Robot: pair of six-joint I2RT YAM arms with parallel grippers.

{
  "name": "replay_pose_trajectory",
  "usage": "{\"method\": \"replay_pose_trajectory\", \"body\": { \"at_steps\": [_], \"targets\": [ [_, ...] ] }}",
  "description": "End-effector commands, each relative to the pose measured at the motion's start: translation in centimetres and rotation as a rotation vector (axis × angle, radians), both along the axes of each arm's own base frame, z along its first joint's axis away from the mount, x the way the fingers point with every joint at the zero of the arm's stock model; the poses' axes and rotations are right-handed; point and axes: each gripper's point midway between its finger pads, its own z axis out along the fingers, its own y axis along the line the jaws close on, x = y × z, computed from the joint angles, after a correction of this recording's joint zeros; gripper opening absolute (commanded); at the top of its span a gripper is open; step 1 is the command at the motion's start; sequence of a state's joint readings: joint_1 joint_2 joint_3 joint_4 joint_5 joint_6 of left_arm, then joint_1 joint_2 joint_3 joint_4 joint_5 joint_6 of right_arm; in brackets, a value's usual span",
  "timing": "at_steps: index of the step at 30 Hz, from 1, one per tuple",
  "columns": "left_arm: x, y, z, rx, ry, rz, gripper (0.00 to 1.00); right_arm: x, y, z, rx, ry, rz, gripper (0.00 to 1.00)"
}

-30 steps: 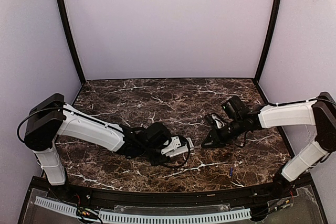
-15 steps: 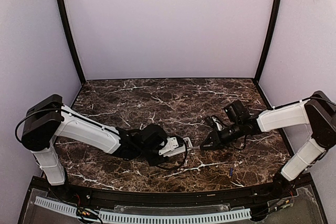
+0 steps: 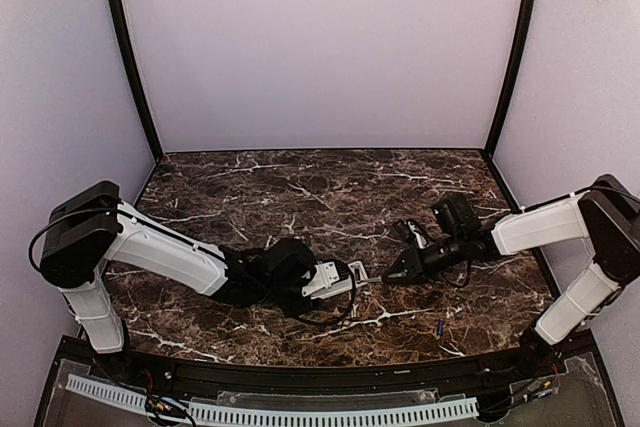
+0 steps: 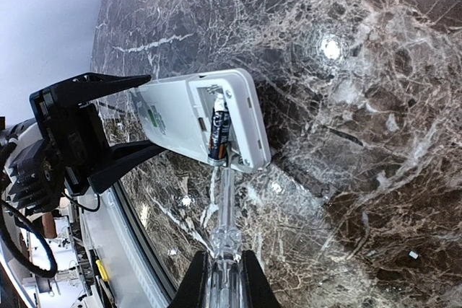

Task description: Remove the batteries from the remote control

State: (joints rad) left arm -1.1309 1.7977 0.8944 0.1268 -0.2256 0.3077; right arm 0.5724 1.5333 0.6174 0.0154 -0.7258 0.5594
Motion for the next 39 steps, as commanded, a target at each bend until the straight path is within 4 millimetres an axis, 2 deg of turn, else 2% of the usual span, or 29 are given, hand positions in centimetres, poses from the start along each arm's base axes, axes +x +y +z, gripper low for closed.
{"method": "replay_pose_trajectory", "body": {
  "at_steps": [1, 17, 34, 39],
  "targets": [
    [-1.2, 0.6, -1.0, 0.026, 0.040, -0.030, 0.00, 1.5, 0.5, 1.6, 0.044, -0.060, -0.018, 0.00],
    [-1.5, 0.5, -1.5, 0.029, 0.065, -0.029, 0.00, 2.9, 1.1, 3.5, 0.076, -0.101, -0.027, 0.00],
    [-1.3, 0.6, -1.4, 0.026, 0.066, -0.008, 0.00, 2.9, 1.2, 3.2, 0.073, -0.090, -0.024, 0.00],
    [-1.0, 0.7, -1.0, 0.012, 0.095, 0.021, 0.00, 3.1, 1.2, 4.0, 0.079, -0.105, -0.024, 0.00]
  ]
}}
